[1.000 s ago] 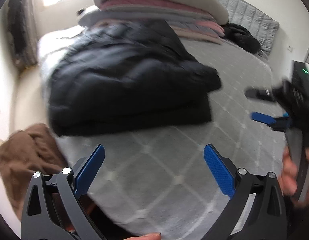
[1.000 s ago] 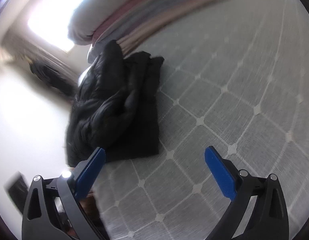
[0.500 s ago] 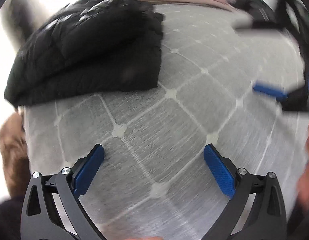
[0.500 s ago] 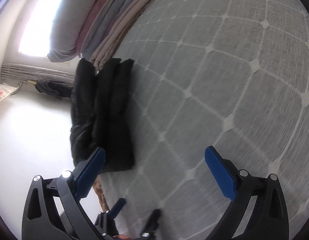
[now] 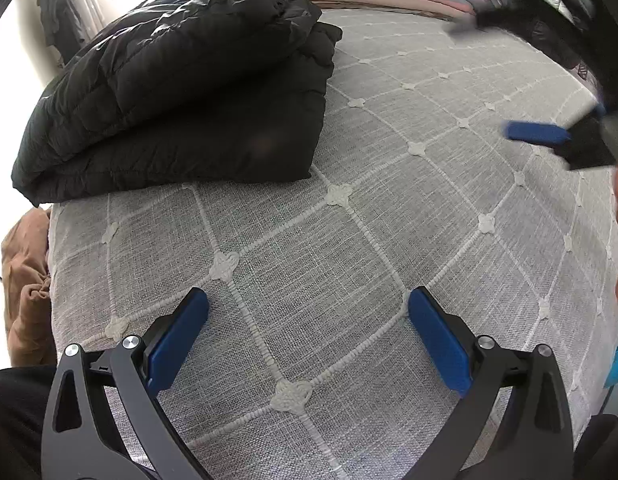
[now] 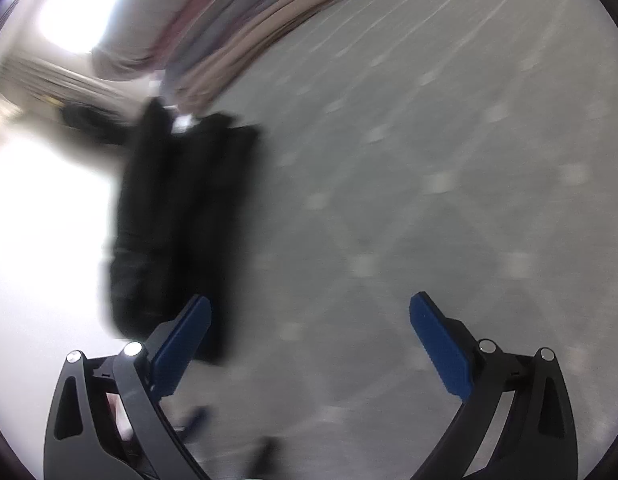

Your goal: Fold large clothes

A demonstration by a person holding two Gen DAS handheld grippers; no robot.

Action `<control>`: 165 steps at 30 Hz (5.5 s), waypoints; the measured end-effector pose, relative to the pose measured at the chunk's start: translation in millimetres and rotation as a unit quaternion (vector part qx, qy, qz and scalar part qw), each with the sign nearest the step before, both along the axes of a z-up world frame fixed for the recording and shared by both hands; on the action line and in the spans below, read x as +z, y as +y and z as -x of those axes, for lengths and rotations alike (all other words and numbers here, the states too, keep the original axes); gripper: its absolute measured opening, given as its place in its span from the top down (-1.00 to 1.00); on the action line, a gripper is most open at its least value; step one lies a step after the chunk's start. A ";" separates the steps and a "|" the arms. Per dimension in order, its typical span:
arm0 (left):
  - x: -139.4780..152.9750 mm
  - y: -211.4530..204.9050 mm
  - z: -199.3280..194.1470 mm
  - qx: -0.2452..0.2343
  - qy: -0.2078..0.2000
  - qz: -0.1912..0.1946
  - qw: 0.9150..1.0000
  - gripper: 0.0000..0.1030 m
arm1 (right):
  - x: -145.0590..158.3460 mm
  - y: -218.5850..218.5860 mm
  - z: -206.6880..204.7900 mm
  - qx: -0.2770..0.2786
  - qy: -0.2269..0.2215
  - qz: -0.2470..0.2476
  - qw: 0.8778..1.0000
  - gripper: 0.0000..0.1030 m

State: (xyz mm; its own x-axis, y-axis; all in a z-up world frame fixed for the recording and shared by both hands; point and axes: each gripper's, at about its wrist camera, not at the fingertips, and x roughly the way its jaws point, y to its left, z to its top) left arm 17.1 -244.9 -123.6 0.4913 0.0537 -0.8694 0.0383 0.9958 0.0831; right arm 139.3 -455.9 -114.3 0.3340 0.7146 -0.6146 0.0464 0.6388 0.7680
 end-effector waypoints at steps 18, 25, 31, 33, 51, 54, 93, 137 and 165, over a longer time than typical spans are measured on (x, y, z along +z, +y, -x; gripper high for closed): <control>1.2 0.3 3.8 0.000 0.000 0.000 1.000 -0.87 | -28.9 151.1 -117.8 0.213 -0.027 -0.168 0.962 -0.88; 1.2 0.2 4.0 0.000 0.000 0.000 1.000 -0.87 | 83.8 80.0 -93.9 0.170 -0.206 -0.158 0.951 -0.71; 1.2 0.0 4.0 0.000 -0.001 0.000 1.000 -0.87 | 151.7 -63.2 -76.8 0.074 -0.268 -0.082 0.957 -0.73; 1.1 -0.1 4.0 0.000 -0.001 0.000 1.000 -0.87 | 130.8 -110.0 -83.1 0.032 -0.222 -0.064 0.973 -0.79; 2.4 1.4 6.3 0.000 -0.001 0.000 1.000 -0.87 | -7.3 -68.4 129.5 0.081 -0.182 0.363 0.910 -0.80; 2.5 1.6 6.5 0.000 -0.001 0.000 1.000 -0.87 | -22.5 -24.5 134.1 0.140 -0.154 0.406 0.890 -0.87; 2.2 0.9 0.5 0.000 -0.001 0.000 1.000 -0.87 | -37.3 -8.7 160.5 -0.225 -0.015 0.413 0.882 -0.89; 1.3 -0.5 -0.2 0.001 0.000 -0.003 1.000 -0.87 | -38.1 -8.3 161.4 -0.225 -0.015 0.417 0.880 -0.89; 2.7 3.0 7.5 0.001 -0.016 -0.001 1.000 -0.87 | -37.2 -7.3 161.5 -0.225 -0.015 0.417 0.881 -0.89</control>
State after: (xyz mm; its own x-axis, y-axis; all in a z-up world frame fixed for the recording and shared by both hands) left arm 9.6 -241.9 -120.8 0.5195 0.0571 -0.8526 0.0329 0.9957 0.0867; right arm -22.2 -463.2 -151.4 0.4934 -0.1898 -0.8489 0.4262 0.9035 0.0457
